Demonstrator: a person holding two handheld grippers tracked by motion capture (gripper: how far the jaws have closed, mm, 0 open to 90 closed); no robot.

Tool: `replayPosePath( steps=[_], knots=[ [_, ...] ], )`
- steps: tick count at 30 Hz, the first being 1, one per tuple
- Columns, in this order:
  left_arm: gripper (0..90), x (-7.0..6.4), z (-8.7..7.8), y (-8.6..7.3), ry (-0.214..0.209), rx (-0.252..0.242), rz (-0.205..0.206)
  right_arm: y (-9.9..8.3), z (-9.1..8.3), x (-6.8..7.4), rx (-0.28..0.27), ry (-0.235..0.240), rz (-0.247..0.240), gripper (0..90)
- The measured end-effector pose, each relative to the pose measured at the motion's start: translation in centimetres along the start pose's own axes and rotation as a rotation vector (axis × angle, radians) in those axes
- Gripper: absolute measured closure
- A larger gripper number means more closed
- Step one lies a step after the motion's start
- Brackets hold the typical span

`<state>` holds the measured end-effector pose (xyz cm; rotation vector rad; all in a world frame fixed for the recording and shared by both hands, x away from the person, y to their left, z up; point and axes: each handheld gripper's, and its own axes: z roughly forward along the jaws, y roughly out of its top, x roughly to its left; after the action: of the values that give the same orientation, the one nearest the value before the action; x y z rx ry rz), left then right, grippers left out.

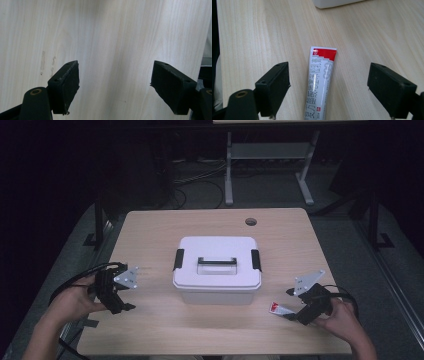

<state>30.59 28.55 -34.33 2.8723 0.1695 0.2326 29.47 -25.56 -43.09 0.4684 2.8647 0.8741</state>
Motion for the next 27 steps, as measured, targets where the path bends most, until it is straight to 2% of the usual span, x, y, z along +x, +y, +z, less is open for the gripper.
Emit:
replayPosePath(
  steps=[4,6,8,16,20,24,26,27],
  knots=[
    [22.3,0.4,-0.6,1.0,-0.005,0.004,0.022,0.0,0.1,0.0,0.004,-0.001,-0.004,17.5],
    [22.3,0.7,-1.1,2.1,-0.012,0.000,0.039,0.1,0.1,0.0,0.006,0.001,-0.003,17.5],
    [22.4,0.8,-1.2,2.3,-0.014,-0.002,0.044,0.1,0.2,0.0,0.005,0.002,-0.003,17.5],
    [22.4,1.7,-2.9,5.3,-0.040,-0.036,0.088,0.1,0.1,0.1,0.005,0.005,-0.007,17.4],
    [23.1,2.1,-3.6,6.9,-0.038,-0.028,0.123,0.2,0.1,0.3,0.005,0.004,-0.002,17.2],
    [23.0,2.5,-4.1,8.1,-0.038,-0.008,0.140,0.2,0.1,0.3,0.007,0.001,-0.009,17.2],
    [23.1,2.6,-4.4,8.6,-0.036,-0.013,0.146,0.2,0.0,0.3,0.004,0.000,-0.008,17.2],
    [23.1,2.8,-4.8,9.4,-0.036,-0.008,0.162,0.2,0.0,0.4,-0.003,-0.001,-0.008,17.1]
  ],
)
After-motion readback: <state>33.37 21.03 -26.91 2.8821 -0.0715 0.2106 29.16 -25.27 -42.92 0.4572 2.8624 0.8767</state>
